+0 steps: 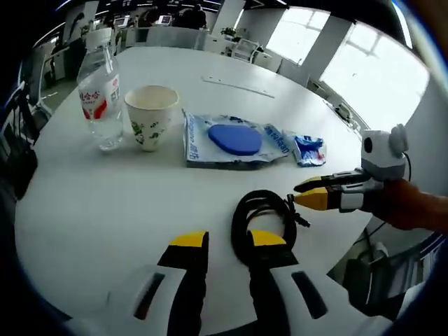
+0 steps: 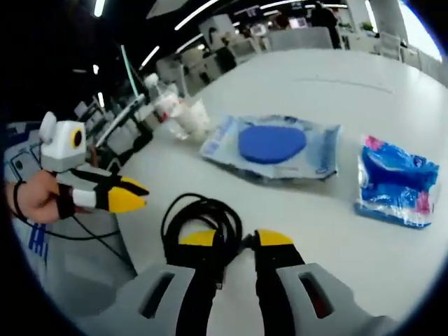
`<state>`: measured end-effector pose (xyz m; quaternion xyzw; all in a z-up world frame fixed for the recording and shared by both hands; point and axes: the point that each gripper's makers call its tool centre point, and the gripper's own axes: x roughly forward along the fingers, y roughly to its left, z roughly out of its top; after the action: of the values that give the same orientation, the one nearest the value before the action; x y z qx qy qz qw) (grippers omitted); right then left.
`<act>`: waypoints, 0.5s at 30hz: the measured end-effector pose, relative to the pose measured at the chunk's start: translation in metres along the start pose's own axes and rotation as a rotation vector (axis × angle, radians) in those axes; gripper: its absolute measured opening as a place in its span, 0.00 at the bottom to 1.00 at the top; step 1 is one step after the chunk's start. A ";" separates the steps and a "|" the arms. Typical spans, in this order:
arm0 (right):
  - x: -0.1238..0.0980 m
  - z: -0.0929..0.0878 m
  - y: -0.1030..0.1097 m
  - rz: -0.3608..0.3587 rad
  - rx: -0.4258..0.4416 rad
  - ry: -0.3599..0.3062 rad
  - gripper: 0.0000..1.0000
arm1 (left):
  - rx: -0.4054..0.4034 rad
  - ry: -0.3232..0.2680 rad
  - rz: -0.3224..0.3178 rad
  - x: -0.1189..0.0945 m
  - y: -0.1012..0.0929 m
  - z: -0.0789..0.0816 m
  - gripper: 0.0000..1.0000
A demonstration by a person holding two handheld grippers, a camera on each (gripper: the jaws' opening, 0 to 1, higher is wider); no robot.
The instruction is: Arrange the tabletop items into an orderly group along one side of the table until the central work area is clear of visible clutter.
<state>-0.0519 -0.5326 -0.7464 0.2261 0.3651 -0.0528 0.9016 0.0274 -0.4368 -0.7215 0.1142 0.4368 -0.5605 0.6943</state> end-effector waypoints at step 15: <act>0.026 -0.005 0.007 -0.046 -0.217 0.120 0.20 | 0.114 -0.022 0.009 -0.025 0.012 0.004 0.29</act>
<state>-0.0342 -0.5226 -0.7643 0.1215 0.4272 -0.0199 0.8957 0.0406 -0.4184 -0.7050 0.1494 0.3962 -0.5825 0.6938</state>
